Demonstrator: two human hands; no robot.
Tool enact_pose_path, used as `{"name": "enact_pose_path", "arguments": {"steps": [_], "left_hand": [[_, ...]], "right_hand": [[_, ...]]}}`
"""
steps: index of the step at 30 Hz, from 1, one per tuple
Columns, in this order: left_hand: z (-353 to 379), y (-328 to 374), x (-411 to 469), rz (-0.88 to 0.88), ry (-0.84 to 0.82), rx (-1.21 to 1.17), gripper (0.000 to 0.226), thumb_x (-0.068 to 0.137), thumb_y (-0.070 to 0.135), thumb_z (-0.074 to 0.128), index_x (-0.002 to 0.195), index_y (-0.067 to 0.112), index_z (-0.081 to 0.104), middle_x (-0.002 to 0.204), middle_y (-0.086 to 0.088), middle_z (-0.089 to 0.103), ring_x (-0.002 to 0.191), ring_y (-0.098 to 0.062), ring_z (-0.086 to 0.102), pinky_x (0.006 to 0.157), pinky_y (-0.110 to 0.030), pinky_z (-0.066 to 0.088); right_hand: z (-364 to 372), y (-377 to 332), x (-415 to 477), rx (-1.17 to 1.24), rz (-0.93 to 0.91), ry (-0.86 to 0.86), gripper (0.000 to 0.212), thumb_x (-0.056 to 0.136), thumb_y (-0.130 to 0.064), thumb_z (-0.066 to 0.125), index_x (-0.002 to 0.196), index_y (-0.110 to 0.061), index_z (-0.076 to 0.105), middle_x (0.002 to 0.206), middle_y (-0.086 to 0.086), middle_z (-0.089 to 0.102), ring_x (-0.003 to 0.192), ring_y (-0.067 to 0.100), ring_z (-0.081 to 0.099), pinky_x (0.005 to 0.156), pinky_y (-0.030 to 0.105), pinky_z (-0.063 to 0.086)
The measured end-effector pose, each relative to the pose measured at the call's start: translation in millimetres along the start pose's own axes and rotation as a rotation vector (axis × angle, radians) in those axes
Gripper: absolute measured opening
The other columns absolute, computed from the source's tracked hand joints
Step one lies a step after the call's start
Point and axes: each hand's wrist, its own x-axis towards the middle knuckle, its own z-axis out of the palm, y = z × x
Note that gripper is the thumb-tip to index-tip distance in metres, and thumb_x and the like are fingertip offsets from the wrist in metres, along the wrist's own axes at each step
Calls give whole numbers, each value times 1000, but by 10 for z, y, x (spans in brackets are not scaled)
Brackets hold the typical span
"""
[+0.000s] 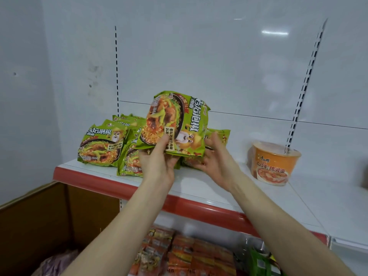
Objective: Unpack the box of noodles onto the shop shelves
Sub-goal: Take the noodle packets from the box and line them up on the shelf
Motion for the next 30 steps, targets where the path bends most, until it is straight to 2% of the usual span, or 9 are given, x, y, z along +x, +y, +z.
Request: {"name": "enact_pose_path", "arguments": {"steps": [2, 4, 7, 9, 12, 14, 18, 24, 30], "left_hand": [[21, -88, -12, 22, -43, 56, 42, 84, 3, 63, 123, 11, 49, 117, -11, 64, 102, -27, 64, 64, -32, 58], [-38, -125, -3, 73, -134, 212, 48, 81, 11, 68, 125, 8, 49, 116, -10, 65, 106, -26, 63, 74, -31, 57], [-331, -135, 50, 319, -268, 798, 44, 78, 25, 73, 116, 13, 55, 107, 2, 65, 103, -8, 62, 85, -26, 52], [-577, -159, 84, 465, -393, 1190, 46, 80, 33, 68, 120, 15, 52, 115, 2, 61, 112, -12, 56, 93, -28, 47], [-846, -262, 124, 561, -619, 1826, 77, 77, 68, 39, 134, 15, 44, 132, 0, 52, 123, -17, 46, 102, -28, 32], [-943, -325, 155, 669, -715, 2057, 88, 75, 79, 13, 123, 18, 56, 120, 1, 61, 114, -20, 53, 101, -36, 33], [-1044, -392, 221, 864, -699, 2095, 77, 85, 73, 12, 92, 21, 68, 91, 6, 68, 86, -19, 64, 83, -37, 47], [-1045, -407, 224, 907, -696, 2076, 75, 85, 73, 14, 95, 21, 67, 95, 7, 67, 89, -17, 63, 76, -34, 46], [-1028, -381, 240, 845, -720, 2077, 79, 82, 75, 11, 101, 21, 65, 104, 7, 65, 98, -17, 61, 82, -34, 43]], "right_hand": [[126, 52, 18, -71, -93, 97, 40, 78, -36, 65, 110, -14, 59, 112, 13, 65, 101, 27, 62, 87, 45, 51], [146, 2, 30, -34, -139, 213, 24, 83, -18, 65, 106, -13, 60, 105, 11, 67, 90, 24, 65, 75, 41, 55], [-51, -205, 115, -55, -194, 280, 21, 80, -10, 67, 101, -11, 62, 91, 7, 69, 75, 17, 67, 65, 32, 57], [-196, -366, 183, -212, -288, 353, 26, 77, -9, 71, 101, -12, 63, 92, 6, 68, 79, 18, 66, 70, 32, 56], [-346, -499, 259, -535, -447, 500, 44, 72, -13, 76, 111, -10, 57, 105, 2, 61, 93, 14, 59, 78, 20, 50], [-420, -501, 283, -693, -485, 560, 44, 72, -15, 76, 109, -11, 55, 101, -3, 54, 91, 9, 53, 72, 9, 44], [-606, -394, 379, -864, -416, 559, 33, 70, -19, 75, 95, -20, 53, 97, -1, 58, 93, 20, 58, 84, 37, 50], [-655, -236, 612, -1007, -330, 508, 40, 72, -20, 73, 108, -11, 57, 102, 4, 62, 91, 20, 57, 80, 35, 48], [-615, -106, 783, -904, -258, 485, 57, 78, -17, 71, 126, -6, 42, 120, 10, 55, 96, 16, 49, 82, 24, 38]]}}
